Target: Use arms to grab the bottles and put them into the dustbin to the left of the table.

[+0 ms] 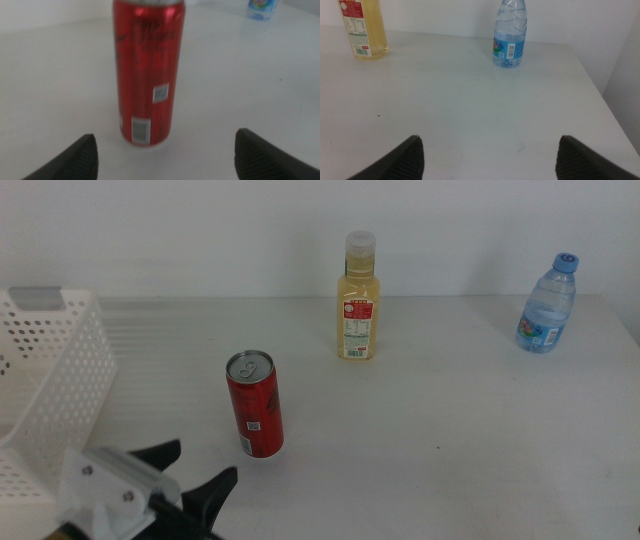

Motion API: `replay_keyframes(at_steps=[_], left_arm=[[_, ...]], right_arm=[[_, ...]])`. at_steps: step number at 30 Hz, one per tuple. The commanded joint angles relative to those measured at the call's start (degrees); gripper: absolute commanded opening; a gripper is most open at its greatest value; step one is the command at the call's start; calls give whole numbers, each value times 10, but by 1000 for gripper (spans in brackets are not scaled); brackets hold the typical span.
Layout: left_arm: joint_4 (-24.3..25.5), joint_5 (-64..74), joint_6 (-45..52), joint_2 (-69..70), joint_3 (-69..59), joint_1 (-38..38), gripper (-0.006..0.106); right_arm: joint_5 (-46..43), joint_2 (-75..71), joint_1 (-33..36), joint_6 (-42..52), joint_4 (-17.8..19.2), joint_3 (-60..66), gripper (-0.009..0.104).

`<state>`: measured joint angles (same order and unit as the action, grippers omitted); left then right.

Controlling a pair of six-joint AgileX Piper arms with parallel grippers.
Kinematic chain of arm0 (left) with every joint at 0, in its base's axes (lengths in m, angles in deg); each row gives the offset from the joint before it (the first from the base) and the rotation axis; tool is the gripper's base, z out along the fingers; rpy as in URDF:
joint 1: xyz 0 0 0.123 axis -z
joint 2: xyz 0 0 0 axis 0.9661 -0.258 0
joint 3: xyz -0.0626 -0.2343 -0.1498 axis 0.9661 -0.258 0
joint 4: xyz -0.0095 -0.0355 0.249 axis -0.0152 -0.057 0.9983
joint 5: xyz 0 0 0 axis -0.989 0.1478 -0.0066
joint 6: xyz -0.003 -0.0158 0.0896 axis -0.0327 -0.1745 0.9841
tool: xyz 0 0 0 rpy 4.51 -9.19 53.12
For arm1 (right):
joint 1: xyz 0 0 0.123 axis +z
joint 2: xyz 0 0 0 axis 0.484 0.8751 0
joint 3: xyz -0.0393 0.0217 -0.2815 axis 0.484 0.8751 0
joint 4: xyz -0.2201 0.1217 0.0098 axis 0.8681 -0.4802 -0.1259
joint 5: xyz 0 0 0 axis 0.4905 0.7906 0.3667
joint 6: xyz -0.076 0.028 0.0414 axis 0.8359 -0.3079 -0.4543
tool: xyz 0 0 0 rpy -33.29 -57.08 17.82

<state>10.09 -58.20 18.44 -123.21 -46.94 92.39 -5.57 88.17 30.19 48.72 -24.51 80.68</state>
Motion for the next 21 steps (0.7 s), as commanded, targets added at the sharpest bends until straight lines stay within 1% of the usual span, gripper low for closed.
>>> replay_keyframes(at_steps=[1,8,13,18,21], left_arm=[[0,-93,-3,4,27,2,90],[3,-73,-12,-44,83,2,90],[5,-73,-45,-85,124,2,90],[21,-73,-48,-119,164,2,90],[22,-74,-50,-141,184,2,90]], right_arm=[[-40,-16,-3,5,3,-5,70],[-40,-16,-3,5,3,-5,70],[-40,-16,-3,5,3,-5,70],[-40,-16,-3,5,3,-5,70],[-40,-16,-3,5,3,-5,70]])
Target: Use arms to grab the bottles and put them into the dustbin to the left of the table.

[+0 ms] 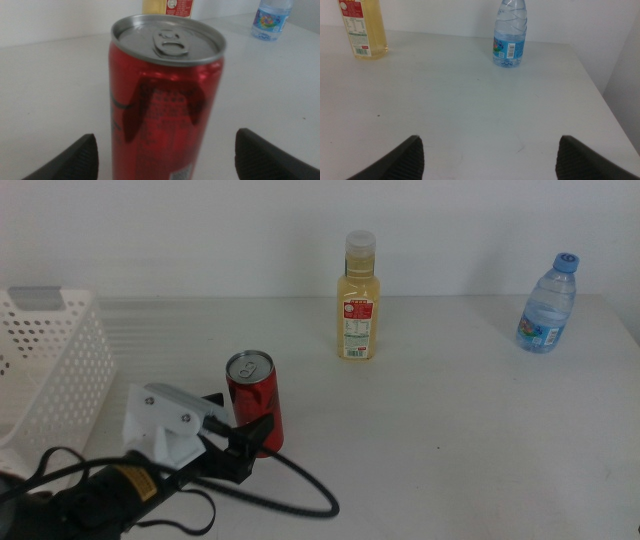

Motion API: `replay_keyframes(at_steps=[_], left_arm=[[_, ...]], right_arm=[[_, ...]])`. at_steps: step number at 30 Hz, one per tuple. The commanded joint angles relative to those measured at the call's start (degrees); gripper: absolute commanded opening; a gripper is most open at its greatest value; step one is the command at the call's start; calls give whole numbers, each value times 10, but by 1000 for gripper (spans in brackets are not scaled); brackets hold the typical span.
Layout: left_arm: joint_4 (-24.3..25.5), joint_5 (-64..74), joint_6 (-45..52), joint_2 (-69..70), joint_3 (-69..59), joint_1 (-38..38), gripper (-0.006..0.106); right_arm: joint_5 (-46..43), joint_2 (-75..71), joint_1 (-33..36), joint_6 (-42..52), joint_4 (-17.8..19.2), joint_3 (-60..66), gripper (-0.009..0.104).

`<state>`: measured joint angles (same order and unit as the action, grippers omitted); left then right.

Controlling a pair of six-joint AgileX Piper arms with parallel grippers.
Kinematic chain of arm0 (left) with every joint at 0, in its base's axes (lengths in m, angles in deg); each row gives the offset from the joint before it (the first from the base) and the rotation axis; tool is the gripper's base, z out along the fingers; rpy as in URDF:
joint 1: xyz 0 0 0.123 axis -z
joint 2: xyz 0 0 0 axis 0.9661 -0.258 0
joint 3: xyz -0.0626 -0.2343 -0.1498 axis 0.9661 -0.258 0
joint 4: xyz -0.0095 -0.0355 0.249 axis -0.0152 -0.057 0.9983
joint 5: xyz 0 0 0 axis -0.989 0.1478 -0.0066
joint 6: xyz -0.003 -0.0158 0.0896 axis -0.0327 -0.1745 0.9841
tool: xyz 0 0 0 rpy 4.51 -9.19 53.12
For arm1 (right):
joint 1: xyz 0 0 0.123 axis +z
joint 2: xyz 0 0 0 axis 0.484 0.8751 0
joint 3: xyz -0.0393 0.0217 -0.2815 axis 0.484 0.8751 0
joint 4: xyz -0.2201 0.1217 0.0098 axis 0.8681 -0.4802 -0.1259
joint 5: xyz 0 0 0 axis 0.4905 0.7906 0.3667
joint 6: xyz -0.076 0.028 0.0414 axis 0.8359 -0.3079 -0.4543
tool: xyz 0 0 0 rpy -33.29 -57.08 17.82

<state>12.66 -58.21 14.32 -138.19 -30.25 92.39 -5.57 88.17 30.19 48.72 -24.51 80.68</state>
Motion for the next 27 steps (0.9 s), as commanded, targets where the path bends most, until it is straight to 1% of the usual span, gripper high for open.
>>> replay_keyframes(at_steps=[1,10,20,24,27], left_arm=[[-4,-74,-12,2,24,2,90],[25,-74,-22,-51,88,2,90],[36,-77,-31,-96,135,2,90],[36,-76,-31,-97,136,2,82],[42,-76,-30,-98,136,2,70]], right_arm=[[-40,-16,-3,5,3,-5,70],[-40,-16,-3,5,3,-5,70],[-40,-16,-3,5,3,-5,70],[-40,-16,-3,5,3,-5,70],[-40,-16,-3,5,3,-5,70]])
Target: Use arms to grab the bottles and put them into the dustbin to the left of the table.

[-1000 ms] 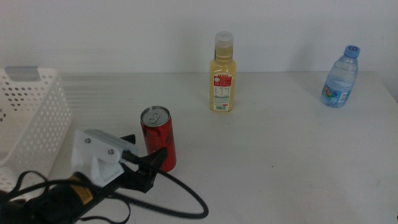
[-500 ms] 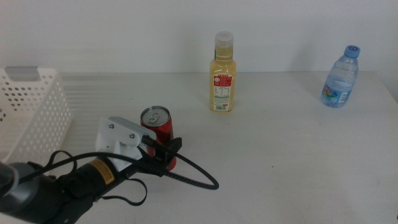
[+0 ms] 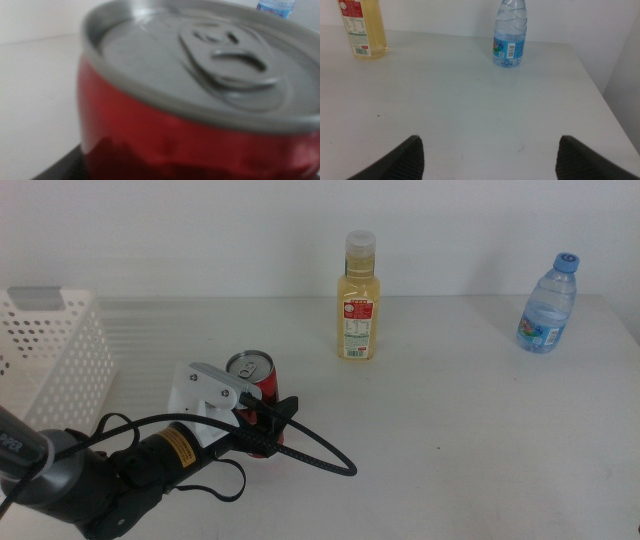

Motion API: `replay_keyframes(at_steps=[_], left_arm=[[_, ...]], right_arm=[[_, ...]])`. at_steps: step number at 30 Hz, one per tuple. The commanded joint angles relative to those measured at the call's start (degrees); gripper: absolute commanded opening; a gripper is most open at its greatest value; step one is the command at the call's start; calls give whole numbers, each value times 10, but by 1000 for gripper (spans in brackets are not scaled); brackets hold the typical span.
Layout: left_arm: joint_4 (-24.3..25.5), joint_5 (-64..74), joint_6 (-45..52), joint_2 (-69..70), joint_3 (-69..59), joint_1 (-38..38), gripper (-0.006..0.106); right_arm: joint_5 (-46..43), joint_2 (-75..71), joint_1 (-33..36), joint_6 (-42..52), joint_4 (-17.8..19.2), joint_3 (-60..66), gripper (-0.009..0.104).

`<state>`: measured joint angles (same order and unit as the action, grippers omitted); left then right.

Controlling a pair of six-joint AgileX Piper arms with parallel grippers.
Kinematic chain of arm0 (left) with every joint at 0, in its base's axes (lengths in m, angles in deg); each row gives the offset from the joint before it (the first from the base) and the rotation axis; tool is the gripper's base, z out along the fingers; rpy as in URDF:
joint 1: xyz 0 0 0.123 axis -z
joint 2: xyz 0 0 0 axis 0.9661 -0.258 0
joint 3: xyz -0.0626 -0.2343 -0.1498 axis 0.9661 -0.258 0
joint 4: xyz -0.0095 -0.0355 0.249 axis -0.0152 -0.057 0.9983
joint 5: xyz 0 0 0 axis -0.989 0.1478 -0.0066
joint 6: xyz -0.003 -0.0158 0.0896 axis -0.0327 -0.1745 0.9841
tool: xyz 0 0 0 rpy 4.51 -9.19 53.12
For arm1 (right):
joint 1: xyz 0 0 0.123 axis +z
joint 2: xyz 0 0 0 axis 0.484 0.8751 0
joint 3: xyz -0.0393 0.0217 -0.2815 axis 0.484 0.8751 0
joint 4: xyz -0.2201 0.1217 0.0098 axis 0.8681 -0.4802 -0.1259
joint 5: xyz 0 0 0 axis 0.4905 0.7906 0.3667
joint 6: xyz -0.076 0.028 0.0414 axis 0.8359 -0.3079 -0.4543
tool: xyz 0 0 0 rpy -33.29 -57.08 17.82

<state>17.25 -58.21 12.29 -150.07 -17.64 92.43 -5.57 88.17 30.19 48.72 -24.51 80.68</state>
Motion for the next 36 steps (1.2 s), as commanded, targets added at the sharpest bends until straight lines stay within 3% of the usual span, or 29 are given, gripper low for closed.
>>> replay_keyframes(at_steps=[1,10,14,20,31,34,36], left_arm=[[-2,-76,-9,21,10,2,65],[2,-81,-80,21,0,2,11],[17,-92,-63,22,0,2,-1],[25,-67,-38,56,0,2,3],[30,192,-61,228,2,2,22],[66,263,-105,268,11,2,23],[124,303,-147,292,21,2,23]], right_arm=[[-40,-16,-3,5,3,-5,70],[-40,-16,-3,5,3,-5,70],[-40,-16,-3,5,3,-5,70],[-40,-16,-3,5,3,-5,70],[-40,-16,-3,5,3,-5,70],[-40,-16,-3,5,3,-5,70],[-40,-16,-3,5,3,-5,70]])
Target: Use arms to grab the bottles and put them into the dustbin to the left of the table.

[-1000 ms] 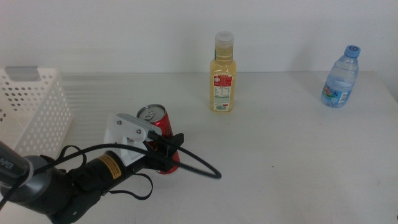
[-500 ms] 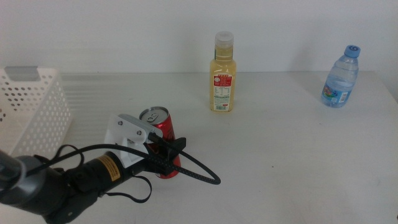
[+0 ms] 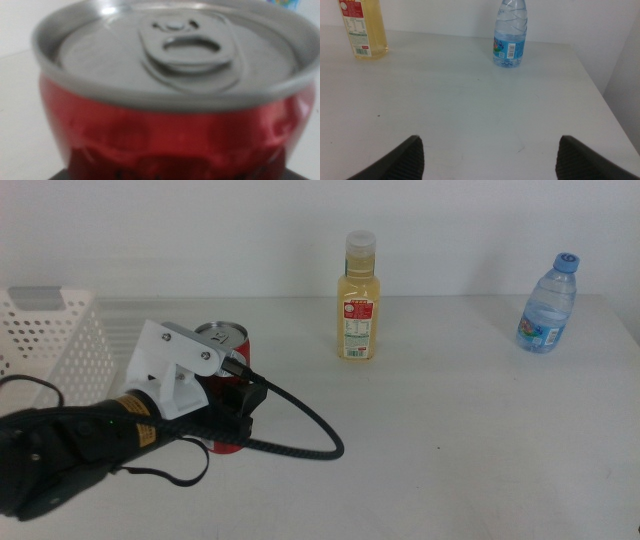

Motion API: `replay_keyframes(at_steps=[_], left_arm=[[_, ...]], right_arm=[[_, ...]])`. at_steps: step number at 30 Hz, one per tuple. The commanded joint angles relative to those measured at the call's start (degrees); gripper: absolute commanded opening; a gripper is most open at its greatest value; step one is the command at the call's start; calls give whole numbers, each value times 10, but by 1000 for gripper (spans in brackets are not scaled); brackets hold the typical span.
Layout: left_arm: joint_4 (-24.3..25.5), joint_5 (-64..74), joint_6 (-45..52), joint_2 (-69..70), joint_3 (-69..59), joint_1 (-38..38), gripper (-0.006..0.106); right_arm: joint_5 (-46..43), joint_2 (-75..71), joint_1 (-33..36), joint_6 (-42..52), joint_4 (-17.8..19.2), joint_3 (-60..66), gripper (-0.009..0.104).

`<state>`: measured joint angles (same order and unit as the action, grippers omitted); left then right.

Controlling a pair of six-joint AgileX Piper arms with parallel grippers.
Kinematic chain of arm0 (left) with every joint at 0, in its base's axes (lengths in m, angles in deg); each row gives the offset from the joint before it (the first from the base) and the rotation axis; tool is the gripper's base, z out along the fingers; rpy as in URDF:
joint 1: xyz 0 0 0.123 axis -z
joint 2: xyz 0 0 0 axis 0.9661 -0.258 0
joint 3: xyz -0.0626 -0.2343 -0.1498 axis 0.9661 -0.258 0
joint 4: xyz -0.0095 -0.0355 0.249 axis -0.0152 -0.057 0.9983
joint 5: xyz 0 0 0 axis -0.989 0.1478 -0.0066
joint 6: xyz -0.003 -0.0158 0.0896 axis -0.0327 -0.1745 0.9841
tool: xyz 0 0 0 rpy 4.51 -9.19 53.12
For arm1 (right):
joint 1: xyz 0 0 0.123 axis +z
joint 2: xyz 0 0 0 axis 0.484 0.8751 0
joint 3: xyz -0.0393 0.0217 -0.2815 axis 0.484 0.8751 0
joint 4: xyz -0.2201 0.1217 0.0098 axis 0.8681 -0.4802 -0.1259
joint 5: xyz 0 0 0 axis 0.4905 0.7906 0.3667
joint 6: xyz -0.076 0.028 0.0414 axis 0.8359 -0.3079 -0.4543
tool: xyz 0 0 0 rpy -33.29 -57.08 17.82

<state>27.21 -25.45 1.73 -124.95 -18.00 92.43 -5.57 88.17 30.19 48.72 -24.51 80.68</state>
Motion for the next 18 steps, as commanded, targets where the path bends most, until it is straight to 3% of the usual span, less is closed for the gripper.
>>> replay_keyframes(at_steps=[1,3,8,18], left_arm=[[56,-16,-58,48,28,2,23],[105,4,-104,67,39,2,22],[171,28,-175,93,62,1,22],[180,43,-225,114,80,1,22]], right_arm=[[-40,-16,-3,5,3,-5,70],[-40,-16,-3,5,3,-5,70],[-40,-16,-3,5,3,-5,70],[-40,-16,-3,5,3,-5,70]])
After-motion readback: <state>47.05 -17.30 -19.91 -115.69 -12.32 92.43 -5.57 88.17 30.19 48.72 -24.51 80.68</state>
